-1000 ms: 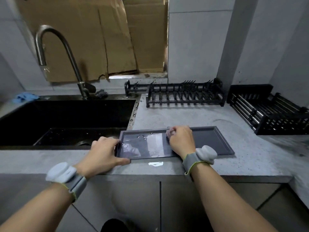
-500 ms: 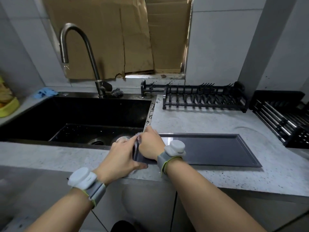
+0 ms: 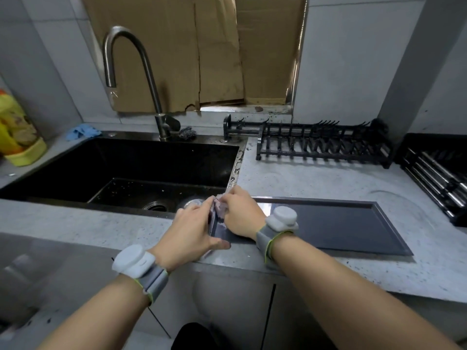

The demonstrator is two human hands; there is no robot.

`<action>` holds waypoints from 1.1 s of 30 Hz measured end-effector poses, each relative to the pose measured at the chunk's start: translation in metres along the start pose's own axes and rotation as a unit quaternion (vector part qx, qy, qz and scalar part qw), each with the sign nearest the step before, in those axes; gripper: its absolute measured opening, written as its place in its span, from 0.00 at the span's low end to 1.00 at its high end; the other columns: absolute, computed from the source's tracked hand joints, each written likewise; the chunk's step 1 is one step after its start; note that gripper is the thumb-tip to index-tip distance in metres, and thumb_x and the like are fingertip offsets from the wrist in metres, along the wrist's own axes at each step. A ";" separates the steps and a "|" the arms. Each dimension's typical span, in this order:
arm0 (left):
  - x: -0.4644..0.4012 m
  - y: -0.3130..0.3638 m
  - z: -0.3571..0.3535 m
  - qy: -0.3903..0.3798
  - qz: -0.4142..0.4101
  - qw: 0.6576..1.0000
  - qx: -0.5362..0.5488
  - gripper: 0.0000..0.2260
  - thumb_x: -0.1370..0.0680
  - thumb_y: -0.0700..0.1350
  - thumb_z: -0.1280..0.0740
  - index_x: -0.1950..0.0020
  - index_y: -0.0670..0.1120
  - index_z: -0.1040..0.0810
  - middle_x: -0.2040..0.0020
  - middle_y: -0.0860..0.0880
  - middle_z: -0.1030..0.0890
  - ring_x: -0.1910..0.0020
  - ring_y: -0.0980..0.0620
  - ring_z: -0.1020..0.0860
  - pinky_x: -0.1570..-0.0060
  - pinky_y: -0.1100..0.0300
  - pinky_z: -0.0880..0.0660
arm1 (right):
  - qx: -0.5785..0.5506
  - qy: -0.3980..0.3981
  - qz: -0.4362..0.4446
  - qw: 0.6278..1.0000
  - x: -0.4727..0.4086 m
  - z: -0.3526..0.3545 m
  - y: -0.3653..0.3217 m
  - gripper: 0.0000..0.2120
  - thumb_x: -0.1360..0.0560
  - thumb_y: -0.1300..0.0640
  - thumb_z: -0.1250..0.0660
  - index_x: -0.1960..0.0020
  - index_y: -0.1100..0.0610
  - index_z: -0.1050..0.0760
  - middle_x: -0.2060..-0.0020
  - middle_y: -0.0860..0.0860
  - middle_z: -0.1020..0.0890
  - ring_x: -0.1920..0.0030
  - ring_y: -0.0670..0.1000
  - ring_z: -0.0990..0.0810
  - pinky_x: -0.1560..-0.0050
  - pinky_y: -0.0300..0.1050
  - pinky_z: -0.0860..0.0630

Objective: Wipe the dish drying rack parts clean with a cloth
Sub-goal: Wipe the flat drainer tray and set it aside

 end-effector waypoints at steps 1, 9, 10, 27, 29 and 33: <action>-0.001 -0.001 0.000 0.003 0.006 1.000 -0.009 0.55 0.34 0.64 0.24 0.18 0.47 0.51 0.28 0.48 0.29 0.29 0.47 0.37 0.31 0.54 0.40 | -0.008 -0.018 0.009 1.000 0.004 0.002 -0.001 0.15 0.22 0.59 0.39 0.38 0.58 0.22 0.41 0.56 0.29 0.38 0.59 0.29 0.34 0.51 0.31; 0.012 -0.001 0.001 0.064 -0.003 0.998 -0.023 0.50 0.31 0.64 0.25 0.18 0.47 0.46 0.29 0.47 0.29 0.29 0.46 0.37 0.31 0.53 0.39 | -0.069 -0.096 0.060 0.991 0.018 0.030 -0.009 0.19 0.26 0.68 0.40 0.48 0.49 0.17 0.49 0.50 0.19 0.58 0.44 0.23 0.63 0.30 0.27; 0.013 -0.003 -0.001 0.069 -0.005 0.997 -0.017 0.49 0.31 0.64 0.26 0.18 0.48 0.47 0.29 0.46 0.29 0.29 0.46 0.37 0.32 0.53 0.39 | -0.074 -0.059 0.070 0.993 0.014 0.032 -0.014 0.18 0.26 0.67 0.40 0.50 0.49 0.17 0.50 0.52 0.18 0.55 0.48 0.21 0.58 0.36 0.23; 0.020 -0.006 -0.006 0.132 -0.092 0.984 -0.076 0.28 0.27 0.64 0.30 0.31 0.53 0.29 0.38 0.55 0.22 0.33 0.53 0.32 0.42 0.54 0.37 | -0.081 0.129 0.022 0.988 -0.004 0.052 0.025 0.07 0.24 0.53 0.29 0.49 0.52 0.15 0.51 0.53 0.24 0.50 0.50 0.24 0.45 0.38 0.28; 0.019 -0.006 -0.006 0.130 -0.096 0.984 -0.080 0.24 0.27 0.65 0.30 0.38 0.53 0.26 0.42 0.55 0.22 0.35 0.53 0.31 0.45 0.55 0.37 | -0.016 0.128 0.051 0.990 -0.015 0.024 0.014 0.07 0.24 0.55 0.30 0.48 0.52 0.15 0.50 0.54 0.27 0.47 0.57 0.24 0.43 0.46 0.26; 0.018 -0.009 -0.004 0.124 -0.100 0.983 -0.090 0.24 0.27 0.65 0.31 0.36 0.55 0.25 0.40 0.56 0.22 0.35 0.54 0.30 0.42 0.54 0.36 | 0.081 0.078 0.134 0.985 -0.008 -0.003 0.000 0.10 0.23 0.60 0.34 0.46 0.54 0.17 0.47 0.54 0.29 0.47 0.57 0.31 0.45 0.51 0.27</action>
Point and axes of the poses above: each hand's wrist, its own x-axis away from the middle knuckle, its own z-axis out of the back of the hand, y = z × x, the point moved 8 cm from there along -x, towards the middle knuckle
